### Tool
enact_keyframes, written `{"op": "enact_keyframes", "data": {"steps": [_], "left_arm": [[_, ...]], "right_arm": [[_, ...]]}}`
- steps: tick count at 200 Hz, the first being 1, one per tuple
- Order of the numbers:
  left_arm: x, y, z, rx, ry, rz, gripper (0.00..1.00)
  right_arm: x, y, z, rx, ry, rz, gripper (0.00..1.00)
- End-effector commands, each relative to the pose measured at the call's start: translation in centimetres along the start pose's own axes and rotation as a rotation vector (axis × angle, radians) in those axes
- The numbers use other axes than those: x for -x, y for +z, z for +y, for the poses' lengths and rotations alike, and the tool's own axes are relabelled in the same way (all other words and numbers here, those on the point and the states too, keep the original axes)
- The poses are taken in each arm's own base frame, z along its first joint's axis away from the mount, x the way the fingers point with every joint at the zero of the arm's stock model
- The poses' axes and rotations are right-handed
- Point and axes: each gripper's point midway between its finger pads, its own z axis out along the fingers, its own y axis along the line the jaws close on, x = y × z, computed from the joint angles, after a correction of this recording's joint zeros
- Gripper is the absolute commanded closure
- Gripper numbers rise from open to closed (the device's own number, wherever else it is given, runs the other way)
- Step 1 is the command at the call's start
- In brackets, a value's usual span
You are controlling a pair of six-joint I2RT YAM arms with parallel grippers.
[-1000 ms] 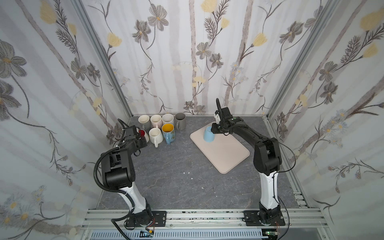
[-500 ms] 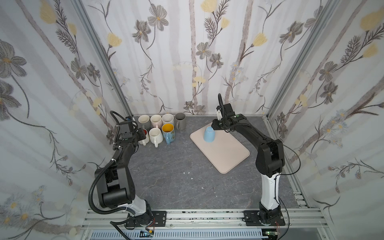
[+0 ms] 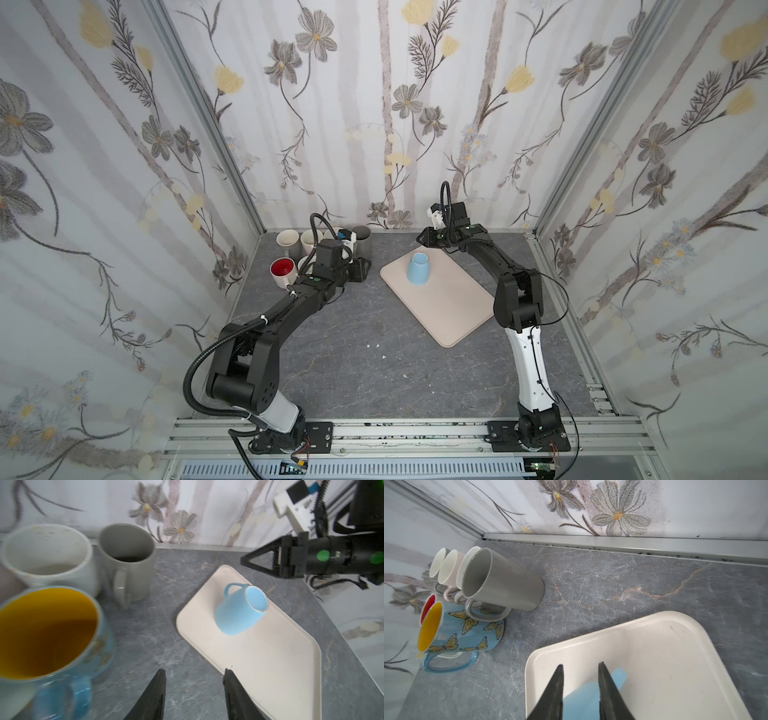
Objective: Turn the mug right side up
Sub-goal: Rotate the mug on the tray.
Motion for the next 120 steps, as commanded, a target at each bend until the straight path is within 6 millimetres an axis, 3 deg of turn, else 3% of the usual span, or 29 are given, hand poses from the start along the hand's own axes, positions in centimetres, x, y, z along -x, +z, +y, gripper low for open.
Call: {"op": "enact_keyframes", "data": {"steps": [1, 25, 55, 93, 120], "left_arm": [[-1.1, 2.4, -3.7, -0.072, 0.031, 0.026, 0.55], [-4.1, 5.5, -6.7, -0.114, 0.064, 0.108, 0.56], [-6.3, 7.5, -9.4, -0.147, 0.091, 0.167, 0.56], [-8.2, 8.8, -10.4, -0.151, 0.082, 0.214, 0.56], [-9.1, 8.9, -10.6, -0.153, 0.078, 0.234, 0.56]], "right_arm": [[0.7, 0.5, 2.0, 0.153, -0.047, -0.02, 0.73], [-0.3, 1.3, 2.8, 0.244, -0.059, 0.007, 0.76], [-1.9, 1.4, 2.9, 0.27, -0.077, 0.061, 0.78], [-4.7, 1.0, 1.2, 0.186, -0.071, 0.168, 0.83], [-6.4, -0.4, 0.3, 0.104, -0.089, 0.221, 0.85]]}}
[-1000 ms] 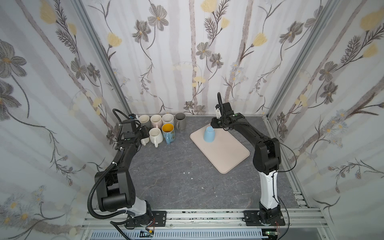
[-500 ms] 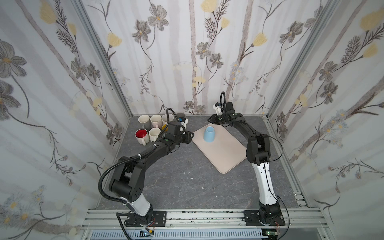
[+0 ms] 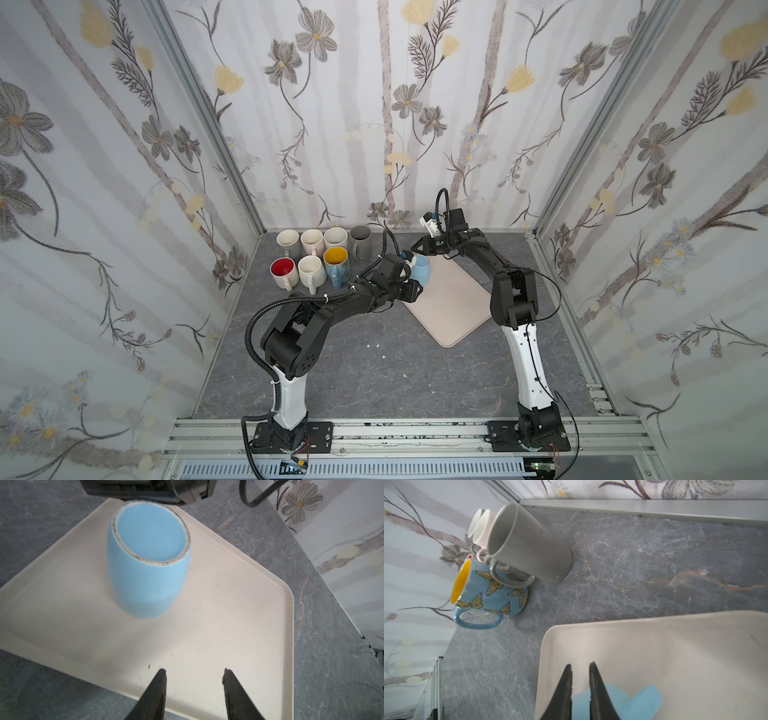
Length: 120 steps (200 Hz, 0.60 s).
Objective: Turn the mug right side up
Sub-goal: Rotate the mug on the tray.
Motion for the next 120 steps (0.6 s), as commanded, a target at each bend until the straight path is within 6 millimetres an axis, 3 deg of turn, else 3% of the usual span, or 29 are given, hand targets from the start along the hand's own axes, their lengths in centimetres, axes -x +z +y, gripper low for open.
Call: {"op": "enact_keyframes", "data": {"steps": [1, 35, 94, 120], "left_arm": [[-0.1, 0.2, -0.4, -0.003, -0.013, 0.002, 0.56], [-0.5, 0.3, 0.0, 0.019, -0.039, 0.0, 0.55], [-0.6, 0.9, 1.5, 0.085, -0.109, -0.016, 0.51], [-0.1, 1.2, 1.2, 0.064, -0.129, -0.027, 0.51]], "right_arm": [[-2.5, -1.3, -0.2, -0.07, -0.019, 0.086, 0.85], [-5.6, -3.7, 0.4, -0.15, -0.029, 0.118, 0.86], [-13.6, -6.6, 4.6, -0.176, -0.029, 0.123, 0.88], [-15.7, -7.6, 5.9, -0.2, -0.027, 0.125, 0.88]]}}
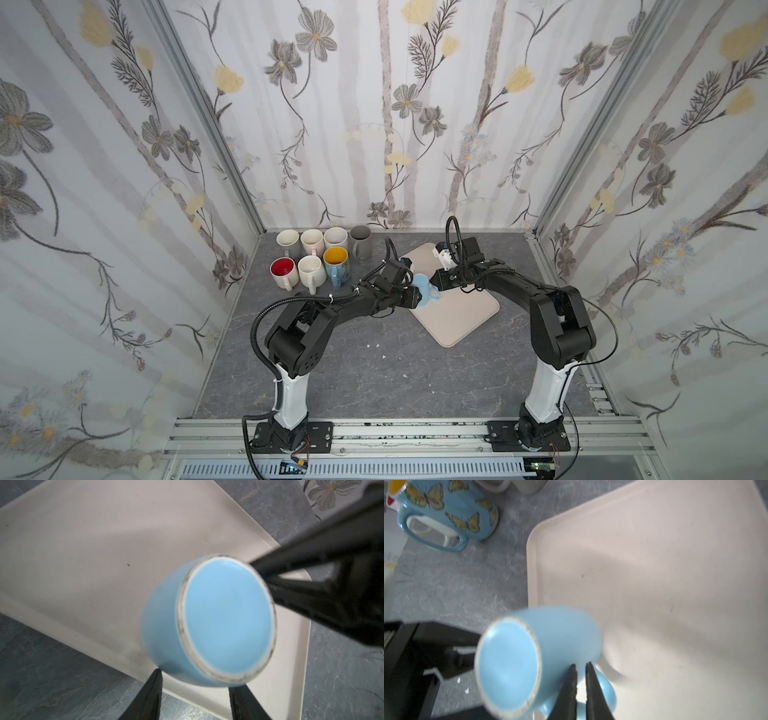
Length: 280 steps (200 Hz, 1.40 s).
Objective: Turn the mug right side up
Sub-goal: Rotate the mug on the tray, then pick up the mug from the tray.
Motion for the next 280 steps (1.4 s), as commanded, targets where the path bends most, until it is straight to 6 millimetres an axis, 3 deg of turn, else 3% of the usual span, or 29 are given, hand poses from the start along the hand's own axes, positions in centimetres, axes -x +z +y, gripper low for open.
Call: {"op": "enact_keyframes", "data": {"steps": [1, 31, 56, 60, 71, 112, 122, 157, 193, 227, 280], "left_arm": [[2.4, 0.2, -0.6, -0.018, -0.029, -0.087, 0.51], [3.0, 0.2, -1.0, -0.03, -0.041, -0.103, 0.51], [3.1, -0.6, -1.1, -0.032, -0.049, -0.114, 0.5], [3.1, -0.8, -1.0, -0.03, -0.05, -0.117, 0.5], [3.0, -1.4, -0.9, -0.021, -0.055, -0.125, 0.5], [2.4, -4.5, -0.1, 0.007, -0.076, -0.167, 0.49], [2.1, -5.3, 0.2, 0.009, -0.081, -0.179, 0.49], [0.6, -8.0, 1.4, 0.037, -0.091, -0.213, 0.48], [-0.6, -10.4, 2.6, 0.057, -0.113, -0.25, 0.48], [-1.4, -12.0, 3.6, 0.077, -0.128, -0.268, 0.47], [-2.1, -13.5, 4.6, 0.083, -0.148, -0.289, 0.47]], "right_arm": [[-2.2, -0.5, 2.0, 0.04, 0.011, 0.028, 0.88], [-2.1, -3.0, 1.5, -0.057, 0.018, -0.025, 0.83], [-1.2, -5.6, 0.2, -0.207, 0.058, -0.109, 0.7], [-0.5, -6.7, 0.5, -0.222, 0.054, -0.147, 0.68], [-0.2, -7.4, 1.2, -0.25, 0.054, -0.183, 0.61], [-0.5, -5.6, 3.6, -0.315, 0.007, -0.156, 0.44], [-1.1, -3.8, 3.4, -0.323, 0.005, -0.105, 0.41], [-1.1, -1.2, 3.1, -0.369, 0.008, -0.051, 0.37], [-0.8, 1.2, 2.8, -0.376, 0.011, -0.004, 0.57], [-0.5, 2.4, 1.8, -0.433, 0.011, 0.032, 0.69], [0.8, 1.2, 1.7, -0.486, -0.018, -0.01, 0.97]]}}
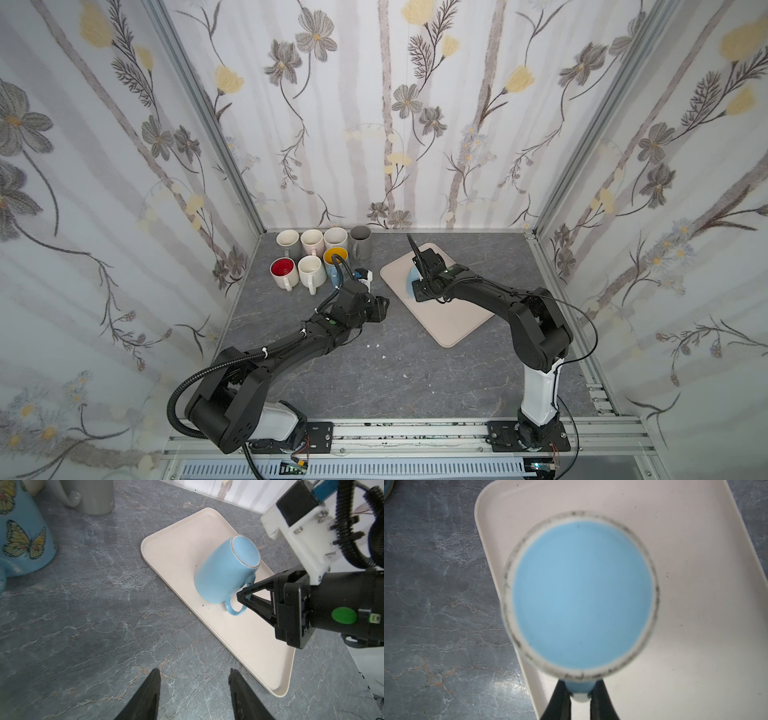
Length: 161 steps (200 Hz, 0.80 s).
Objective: Turn the mug right side up
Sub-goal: Pick up the mug from the tray.
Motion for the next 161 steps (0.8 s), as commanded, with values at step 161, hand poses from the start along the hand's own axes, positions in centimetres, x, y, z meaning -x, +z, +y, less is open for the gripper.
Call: {"op": "enact_keyframes", "data": {"steps": [161], "left_arm": [[4.5, -4.5, -8.2, -0.544, -0.214, -0.189, 0.42]], "right_arm": [[6.7, -15.4, 2.3, 0.493, 0.376, -0.57, 1.0]]}}
